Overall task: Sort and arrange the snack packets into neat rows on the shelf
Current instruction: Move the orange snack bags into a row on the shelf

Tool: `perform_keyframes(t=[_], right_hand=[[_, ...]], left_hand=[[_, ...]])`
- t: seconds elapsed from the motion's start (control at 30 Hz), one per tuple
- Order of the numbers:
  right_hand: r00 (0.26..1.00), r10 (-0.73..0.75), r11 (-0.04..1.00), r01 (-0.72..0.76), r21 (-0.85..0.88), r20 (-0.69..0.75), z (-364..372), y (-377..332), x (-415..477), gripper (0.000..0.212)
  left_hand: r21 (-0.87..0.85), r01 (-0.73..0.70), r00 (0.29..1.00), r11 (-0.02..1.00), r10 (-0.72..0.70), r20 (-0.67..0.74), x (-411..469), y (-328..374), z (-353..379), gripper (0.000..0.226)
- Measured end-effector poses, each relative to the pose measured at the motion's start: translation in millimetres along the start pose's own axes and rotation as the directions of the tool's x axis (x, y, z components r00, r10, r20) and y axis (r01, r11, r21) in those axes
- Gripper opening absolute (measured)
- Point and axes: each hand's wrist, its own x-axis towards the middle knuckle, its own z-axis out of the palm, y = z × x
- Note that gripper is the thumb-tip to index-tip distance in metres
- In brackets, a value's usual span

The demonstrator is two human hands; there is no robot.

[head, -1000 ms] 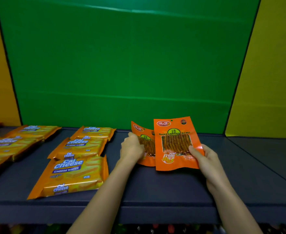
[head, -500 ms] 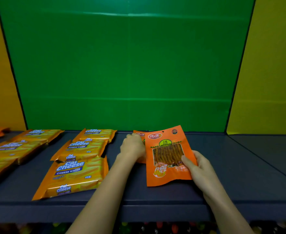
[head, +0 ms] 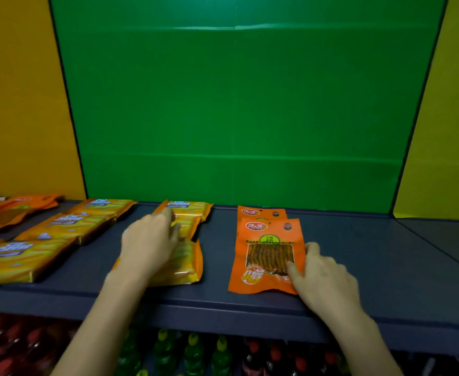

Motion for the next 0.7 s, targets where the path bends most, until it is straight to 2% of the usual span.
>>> perform_keyframes(t=[0.13, 0.2, 0.33, 0.53, 0.7], right_hand=[[0.994, -0.059, 0.984, 0.043, -0.171, -0.088, -11.5, -1.7, 7.8, 0.047], [0.983, -0.126, 0.986, 0.109, -0.129, -0.132, -15.2, -9.4, 11.5, 0.047], [0.931, -0.314, 0.940, 0.332, 0.076, -0.184, -10.1, -53.4, 7.3, 0.032], [0.771, -0.612, 0.755, 0.636, 0.161, -0.175, 19.9, -159.0, -23.3, 0.026], [0.624, -0.773, 0.597, 0.776, 0.202, -0.114, 53.7, -245.9, -56.4, 0.028]], left_hand=[[-0.001, 0.087, 0.996, 0.996, -0.087, -0.029, -17.8, -41.8, -10.2, 0.029], [-0.009, 0.126, 0.991, 0.992, -0.126, -0.044, -27.7, -63.1, -16.1, 0.028], [0.087, 0.217, 0.973, 0.972, -0.209, -0.097, -53.5, -112.9, -29.1, 0.028], [0.110, 0.359, 0.925, 0.927, -0.338, -0.174, -108.6, -200.7, -61.2, 0.019], [0.190, 0.372, 0.915, 0.909, -0.325, -0.238, -157.4, -275.1, -80.9, 0.011]])
